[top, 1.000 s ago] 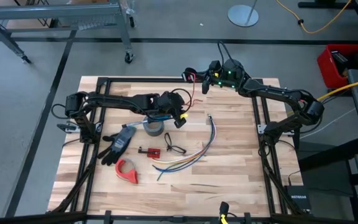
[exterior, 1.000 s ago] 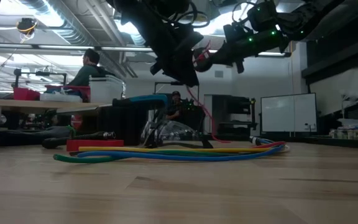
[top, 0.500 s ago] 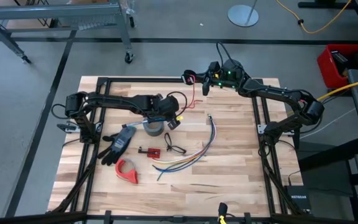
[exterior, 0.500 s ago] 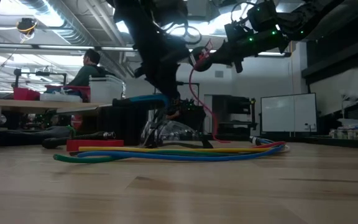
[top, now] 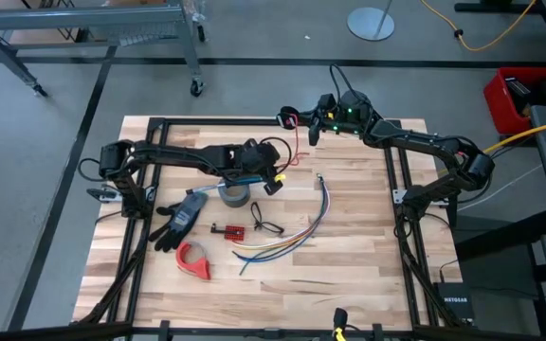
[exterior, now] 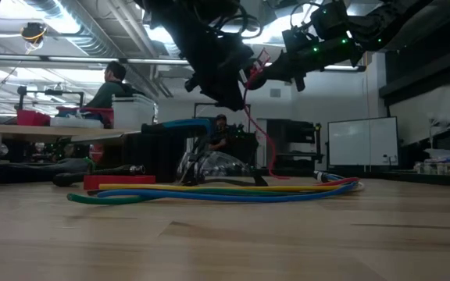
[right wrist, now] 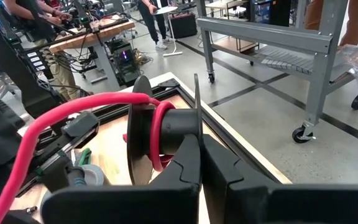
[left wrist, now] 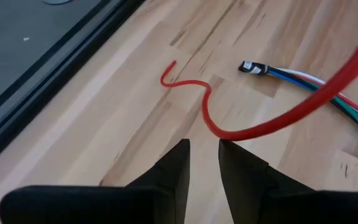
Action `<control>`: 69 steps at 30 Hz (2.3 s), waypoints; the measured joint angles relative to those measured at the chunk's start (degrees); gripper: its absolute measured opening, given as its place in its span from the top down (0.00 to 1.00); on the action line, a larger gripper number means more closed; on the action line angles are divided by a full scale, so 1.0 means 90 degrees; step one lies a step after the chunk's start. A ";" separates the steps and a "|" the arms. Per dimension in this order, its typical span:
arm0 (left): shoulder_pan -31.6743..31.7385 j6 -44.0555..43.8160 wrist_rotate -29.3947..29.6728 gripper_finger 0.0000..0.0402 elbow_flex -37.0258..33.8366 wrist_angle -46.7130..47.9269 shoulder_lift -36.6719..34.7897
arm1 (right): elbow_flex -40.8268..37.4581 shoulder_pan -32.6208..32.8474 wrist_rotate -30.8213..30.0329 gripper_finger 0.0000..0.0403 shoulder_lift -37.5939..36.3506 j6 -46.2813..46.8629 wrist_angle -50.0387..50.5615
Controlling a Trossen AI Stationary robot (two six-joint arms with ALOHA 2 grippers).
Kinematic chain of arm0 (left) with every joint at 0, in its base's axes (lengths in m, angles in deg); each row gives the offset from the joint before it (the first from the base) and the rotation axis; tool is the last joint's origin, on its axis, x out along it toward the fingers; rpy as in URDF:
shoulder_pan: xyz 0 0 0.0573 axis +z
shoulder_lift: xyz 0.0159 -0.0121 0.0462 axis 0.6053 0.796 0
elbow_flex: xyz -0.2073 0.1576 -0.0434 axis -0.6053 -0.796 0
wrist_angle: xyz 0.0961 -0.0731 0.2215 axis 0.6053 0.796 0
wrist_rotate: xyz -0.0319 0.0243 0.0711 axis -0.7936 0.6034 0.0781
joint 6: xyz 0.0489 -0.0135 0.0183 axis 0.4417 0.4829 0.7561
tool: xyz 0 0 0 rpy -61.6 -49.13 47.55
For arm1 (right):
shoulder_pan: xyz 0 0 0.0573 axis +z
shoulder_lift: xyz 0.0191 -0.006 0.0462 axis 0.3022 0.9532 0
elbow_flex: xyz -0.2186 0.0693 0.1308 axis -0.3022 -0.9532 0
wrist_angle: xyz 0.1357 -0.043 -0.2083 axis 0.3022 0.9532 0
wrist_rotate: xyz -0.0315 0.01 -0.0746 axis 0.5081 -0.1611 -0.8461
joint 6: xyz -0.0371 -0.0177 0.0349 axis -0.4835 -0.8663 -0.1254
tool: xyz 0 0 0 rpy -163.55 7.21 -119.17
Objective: Coil cords
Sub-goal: Coil the red wire on the spool
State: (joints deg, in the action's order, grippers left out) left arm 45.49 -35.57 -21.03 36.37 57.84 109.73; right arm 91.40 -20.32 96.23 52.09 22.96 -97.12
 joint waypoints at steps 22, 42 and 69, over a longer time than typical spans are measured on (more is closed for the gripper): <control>-0.0124 0.0085 0.0061 0.81 0.0000 -0.0013 0.0000 | 0.0000 0.0002 0.0255 1.00 0.0000 -0.0063 -0.0073; -0.0174 -0.0677 0.0058 0.81 0.0000 -0.0013 0.0000 | 0.0000 0.0002 0.0257 1.00 0.0000 -0.0071 -0.0083; -0.0388 -0.0826 0.1480 0.81 0.0000 0.0811 0.0000 | 0.0000 0.0002 0.0420 1.00 0.0002 -0.0080 -0.0100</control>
State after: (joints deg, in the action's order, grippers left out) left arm 41.99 -43.00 -7.72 36.37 65.14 109.73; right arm 91.40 -20.30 100.01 52.11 22.23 -98.01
